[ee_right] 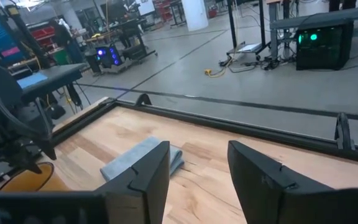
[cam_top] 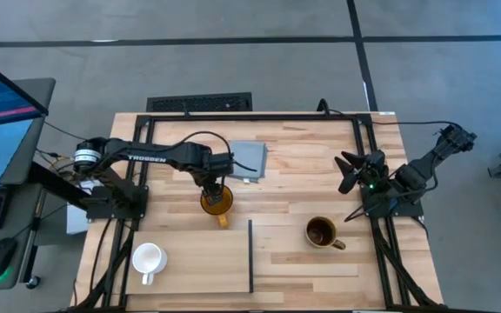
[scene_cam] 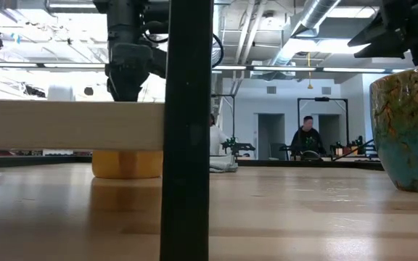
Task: Stack small to large cups/mugs on shelf
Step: Put the yellow mug on the shelf
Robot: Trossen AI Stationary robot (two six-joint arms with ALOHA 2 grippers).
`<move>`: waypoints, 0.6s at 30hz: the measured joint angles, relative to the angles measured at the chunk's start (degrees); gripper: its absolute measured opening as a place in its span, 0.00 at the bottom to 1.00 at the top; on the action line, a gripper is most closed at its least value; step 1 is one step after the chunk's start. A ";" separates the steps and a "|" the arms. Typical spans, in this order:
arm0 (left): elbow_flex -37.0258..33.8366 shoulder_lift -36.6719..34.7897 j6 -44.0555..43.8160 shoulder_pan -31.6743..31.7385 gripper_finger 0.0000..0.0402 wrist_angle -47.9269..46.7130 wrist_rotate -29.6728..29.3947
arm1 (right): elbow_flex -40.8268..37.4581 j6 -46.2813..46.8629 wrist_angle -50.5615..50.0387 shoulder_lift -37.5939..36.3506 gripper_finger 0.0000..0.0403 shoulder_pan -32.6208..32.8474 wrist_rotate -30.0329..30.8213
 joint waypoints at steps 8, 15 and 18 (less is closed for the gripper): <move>-0.17 0.77 -0.16 0.00 0.44 0.85 0.70 | 0.00 -0.02 0.00 0.00 0.46 0.00 -0.02; -0.26 4.16 1.05 0.16 0.44 0.48 -0.13 | 0.00 -0.16 -0.02 0.00 0.45 0.00 -0.19; -0.24 5.70 1.25 0.17 0.44 0.94 0.04 | 0.00 -0.16 0.03 0.02 0.46 -0.01 -0.24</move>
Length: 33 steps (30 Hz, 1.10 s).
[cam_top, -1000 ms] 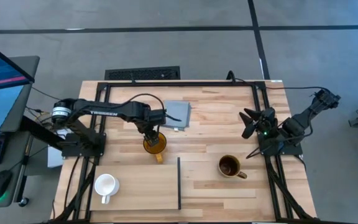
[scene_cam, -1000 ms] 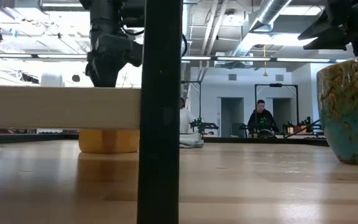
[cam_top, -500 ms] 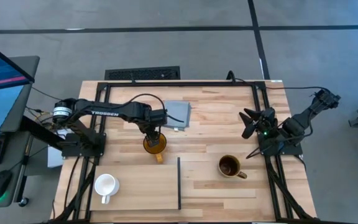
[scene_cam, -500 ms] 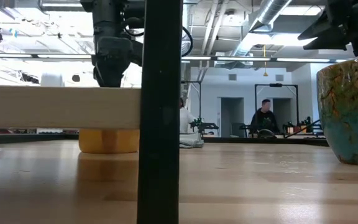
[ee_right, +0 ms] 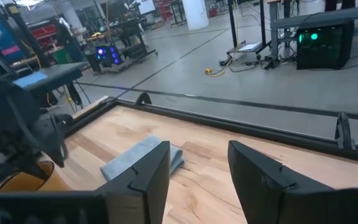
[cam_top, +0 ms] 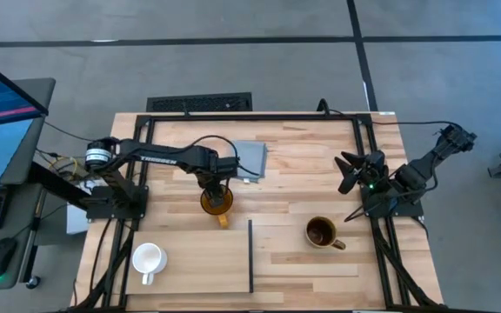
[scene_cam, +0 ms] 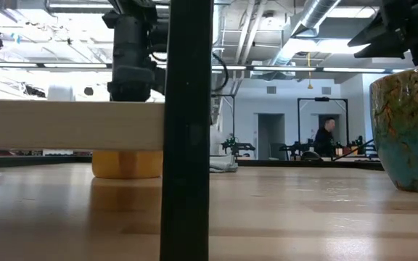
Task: Stack small to large cups/mugs on shelf
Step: Put the yellow mug on the shelf
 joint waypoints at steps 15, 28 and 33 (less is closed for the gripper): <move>-0.02 2.74 2.28 0.02 0.09 0.19 1.78 | 0.00 0.00 0.02 0.00 0.46 0.01 0.00; 0.37 2.75 4.22 0.11 0.02 0.00 3.95 | 0.00 0.03 -0.02 0.00 0.45 0.00 0.00; 4.18 2.78 7.32 0.30 0.02 -2.95 3.33 | 0.00 0.04 -0.03 -0.02 0.45 -0.01 0.00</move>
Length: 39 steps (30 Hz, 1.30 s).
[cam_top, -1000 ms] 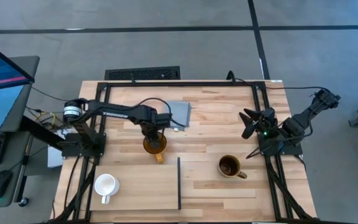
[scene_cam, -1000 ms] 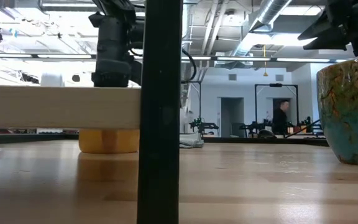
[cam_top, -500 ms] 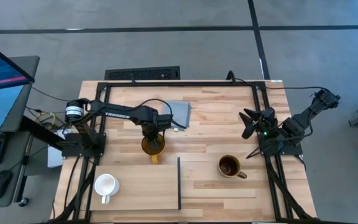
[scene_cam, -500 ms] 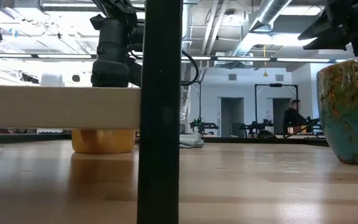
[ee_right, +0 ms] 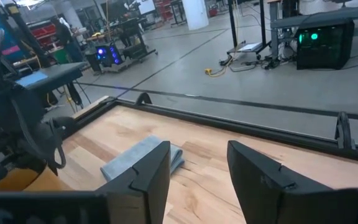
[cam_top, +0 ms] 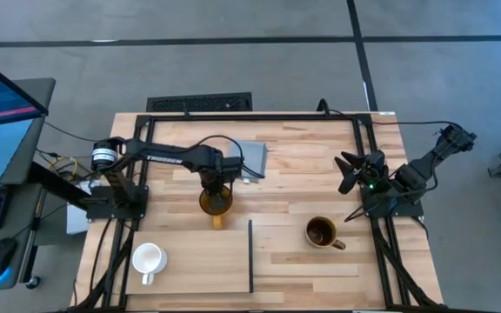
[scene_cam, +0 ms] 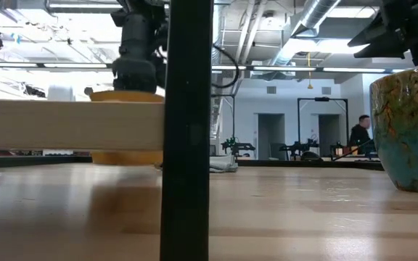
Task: Stack small to large cups/mugs on shelf
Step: Put the yellow mug on the shelf
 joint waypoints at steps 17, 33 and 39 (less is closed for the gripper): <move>15.49 -8.22 -4.08 -5.18 0.02 -21.08 -2.74 | 0.00 0.11 0.18 0.01 0.45 0.01 0.00; 15.14 -20.07 -22.71 -19.97 0.02 -23.74 -3.37 | 0.00 0.09 0.09 0.02 0.46 0.00 0.28; 9.87 -19.91 -24.59 -24.50 0.02 -20.97 -5.58 | 0.00 0.11 1.90 0.01 0.45 0.00 0.48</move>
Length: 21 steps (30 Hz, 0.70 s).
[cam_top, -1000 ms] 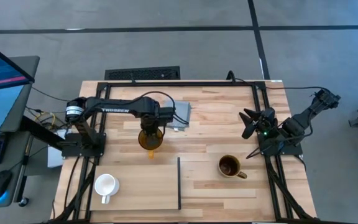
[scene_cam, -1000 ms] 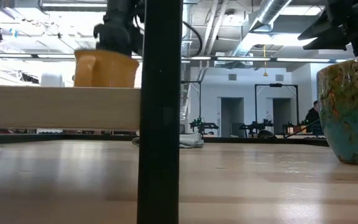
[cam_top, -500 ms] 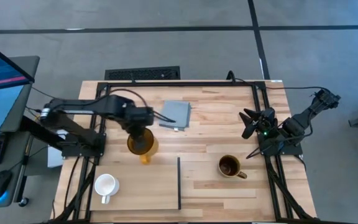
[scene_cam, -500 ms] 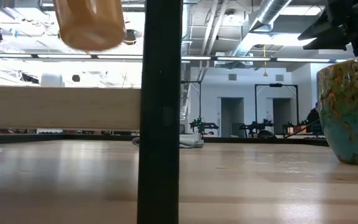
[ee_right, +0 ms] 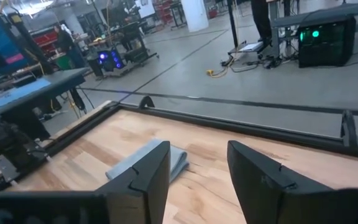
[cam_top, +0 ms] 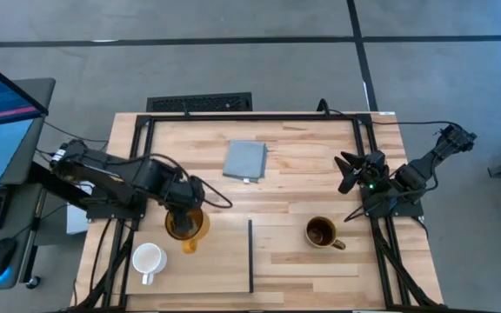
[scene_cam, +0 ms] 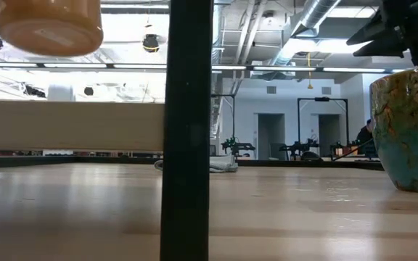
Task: Stack small to large cups/mugs on shelf
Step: Put the yellow mug on the shelf
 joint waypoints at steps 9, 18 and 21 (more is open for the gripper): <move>-5.90 -0.04 -1.86 -3.64 0.02 8.05 2.72 | 0.00 -0.01 3.32 0.10 0.45 0.00 0.00; -10.29 0.00 -4.01 -5.48 0.02 11.57 2.99 | 0.00 -0.02 5.24 0.10 0.45 0.00 -0.07; -11.54 0.00 -5.21 -6.39 0.02 12.97 3.59 | 0.00 -0.02 5.95 0.10 0.45 0.00 -0.15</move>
